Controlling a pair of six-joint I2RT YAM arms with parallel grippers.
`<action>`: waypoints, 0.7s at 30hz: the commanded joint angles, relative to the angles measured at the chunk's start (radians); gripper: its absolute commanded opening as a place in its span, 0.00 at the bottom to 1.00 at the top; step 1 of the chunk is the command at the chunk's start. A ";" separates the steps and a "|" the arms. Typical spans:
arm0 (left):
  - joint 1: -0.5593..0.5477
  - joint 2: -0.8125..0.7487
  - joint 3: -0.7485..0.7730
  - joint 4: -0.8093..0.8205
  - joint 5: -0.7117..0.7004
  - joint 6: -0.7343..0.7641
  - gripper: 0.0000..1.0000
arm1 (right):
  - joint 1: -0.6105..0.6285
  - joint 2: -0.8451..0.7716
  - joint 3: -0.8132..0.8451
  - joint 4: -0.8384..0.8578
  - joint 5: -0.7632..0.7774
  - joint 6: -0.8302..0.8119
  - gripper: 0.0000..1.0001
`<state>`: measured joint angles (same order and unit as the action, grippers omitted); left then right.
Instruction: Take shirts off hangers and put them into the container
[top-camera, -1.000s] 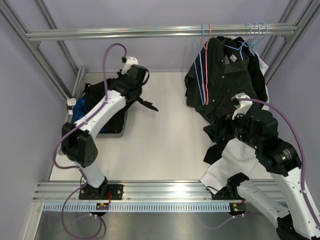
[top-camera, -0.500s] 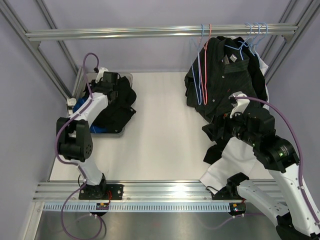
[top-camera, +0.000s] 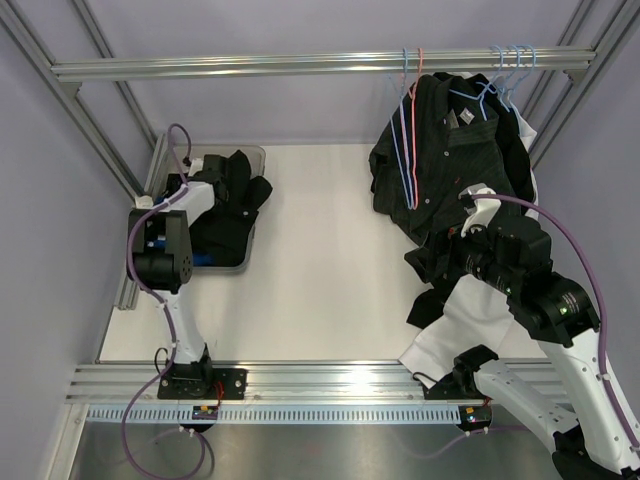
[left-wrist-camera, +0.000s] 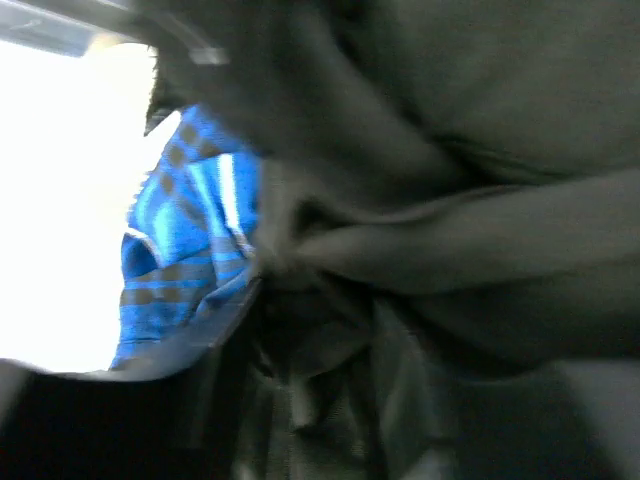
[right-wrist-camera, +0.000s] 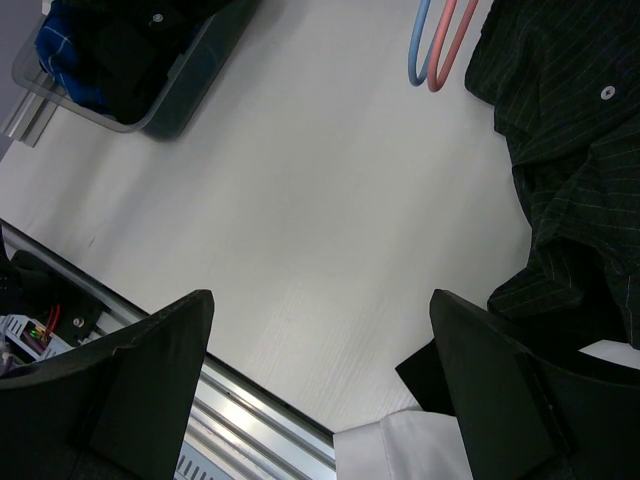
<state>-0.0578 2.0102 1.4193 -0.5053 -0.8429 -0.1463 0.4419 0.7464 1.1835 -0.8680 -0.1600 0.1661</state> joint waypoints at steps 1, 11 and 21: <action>-0.002 -0.109 0.020 -0.019 0.059 -0.050 0.62 | -0.003 -0.007 0.008 0.004 -0.012 0.006 0.99; -0.209 -0.379 0.067 -0.065 0.123 0.004 0.99 | -0.003 0.014 0.021 0.026 -0.029 0.009 0.99; -0.462 -0.254 0.089 -0.039 0.117 0.071 0.99 | -0.003 0.016 0.022 0.026 -0.050 0.018 0.99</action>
<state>-0.5167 1.6833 1.4776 -0.5503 -0.7170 -0.1081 0.4419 0.7635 1.1835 -0.8654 -0.1802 0.1799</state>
